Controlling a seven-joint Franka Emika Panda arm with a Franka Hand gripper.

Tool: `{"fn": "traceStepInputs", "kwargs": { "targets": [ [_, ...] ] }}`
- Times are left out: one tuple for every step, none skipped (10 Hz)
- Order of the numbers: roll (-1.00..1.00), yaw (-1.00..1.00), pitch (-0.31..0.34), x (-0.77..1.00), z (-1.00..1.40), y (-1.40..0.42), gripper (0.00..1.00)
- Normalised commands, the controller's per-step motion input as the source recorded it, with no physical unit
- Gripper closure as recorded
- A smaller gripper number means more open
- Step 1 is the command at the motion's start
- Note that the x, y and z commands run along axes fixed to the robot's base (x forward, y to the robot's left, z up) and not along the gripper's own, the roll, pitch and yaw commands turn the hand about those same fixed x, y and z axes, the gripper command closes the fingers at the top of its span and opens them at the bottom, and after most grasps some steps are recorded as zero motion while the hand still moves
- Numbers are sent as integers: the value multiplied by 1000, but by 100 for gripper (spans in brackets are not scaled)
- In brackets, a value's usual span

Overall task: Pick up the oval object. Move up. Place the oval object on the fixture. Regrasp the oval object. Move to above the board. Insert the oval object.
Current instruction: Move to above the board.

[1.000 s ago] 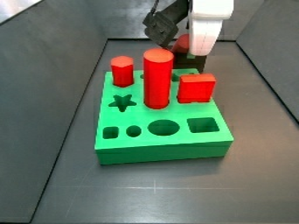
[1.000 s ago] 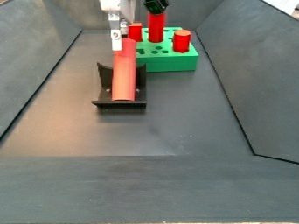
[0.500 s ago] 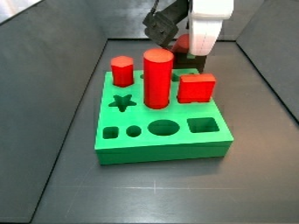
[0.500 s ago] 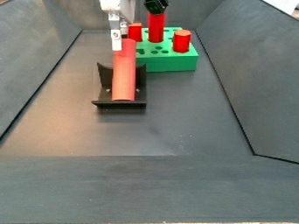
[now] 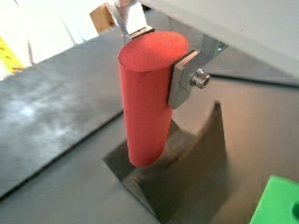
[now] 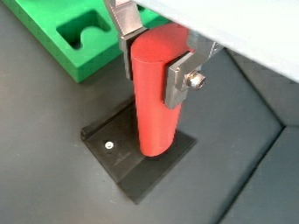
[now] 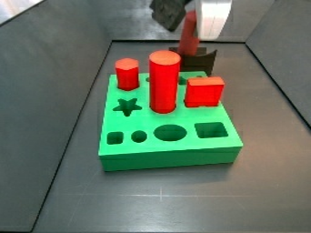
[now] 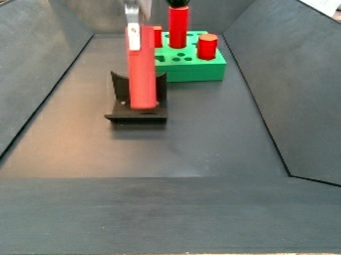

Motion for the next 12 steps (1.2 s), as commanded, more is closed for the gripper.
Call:
{"fn": "traceStepInputs", "kwargs": {
  "targets": [
    [113,203,-154,-151,1000,-30,100],
    [57,78,-153,-146,1000,-30,100],
    [42,42,-142,-145,1000,-30,100],
    [20,0,-107,-144,1000,-28,100],
    [7,-23,-74,-140,1000,-29,100],
    [-7,-49,-26,-135,1000,-26,100],
    [-15,-55,-4,-130,1000,-26,100],
    [-35,-54,36,-120,1000,-25,100],
    [-48,-48,59,-110,1000,-26,100],
    [-63,-39,86,-94,970,-23,100],
    [-67,-31,94,-75,858,-17,100],
    [-69,-15,112,-37,638,-14,100]
  ]
}}
